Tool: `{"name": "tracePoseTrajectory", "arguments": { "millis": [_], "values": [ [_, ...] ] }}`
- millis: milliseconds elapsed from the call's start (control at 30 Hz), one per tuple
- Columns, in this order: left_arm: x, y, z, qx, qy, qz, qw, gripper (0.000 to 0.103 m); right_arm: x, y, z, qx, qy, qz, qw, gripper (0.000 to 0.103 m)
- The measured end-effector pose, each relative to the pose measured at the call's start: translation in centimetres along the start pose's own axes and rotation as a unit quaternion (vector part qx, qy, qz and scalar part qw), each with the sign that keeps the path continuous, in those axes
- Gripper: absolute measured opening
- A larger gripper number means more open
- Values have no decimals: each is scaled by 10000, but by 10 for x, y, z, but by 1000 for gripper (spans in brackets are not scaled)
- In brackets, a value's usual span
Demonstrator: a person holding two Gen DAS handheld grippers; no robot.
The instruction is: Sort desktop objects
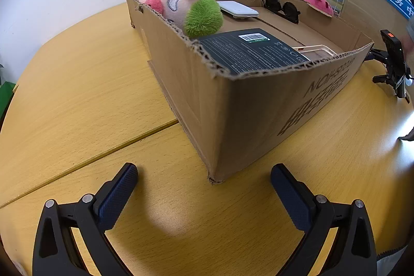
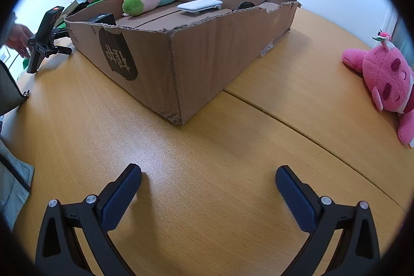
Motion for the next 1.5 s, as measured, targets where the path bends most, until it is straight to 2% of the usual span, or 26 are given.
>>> {"name": "tracePoseTrajectory", "arguments": {
  "millis": [1500],
  "values": [
    [2, -1, -3, -85, -7, 76, 9999, 103, 2, -3, 4, 137, 28, -108, 9998, 103]
  ]
}}
Point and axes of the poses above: each gripper's, at about its wrist camera, not at the fingertips, and x roughly the way its jaws point, y to its left, z to its top, the point moved 5 cm from there along x, roughly the way its jaws point, and after that the axes turned 13 degrees about x, right-handed, at the moved point
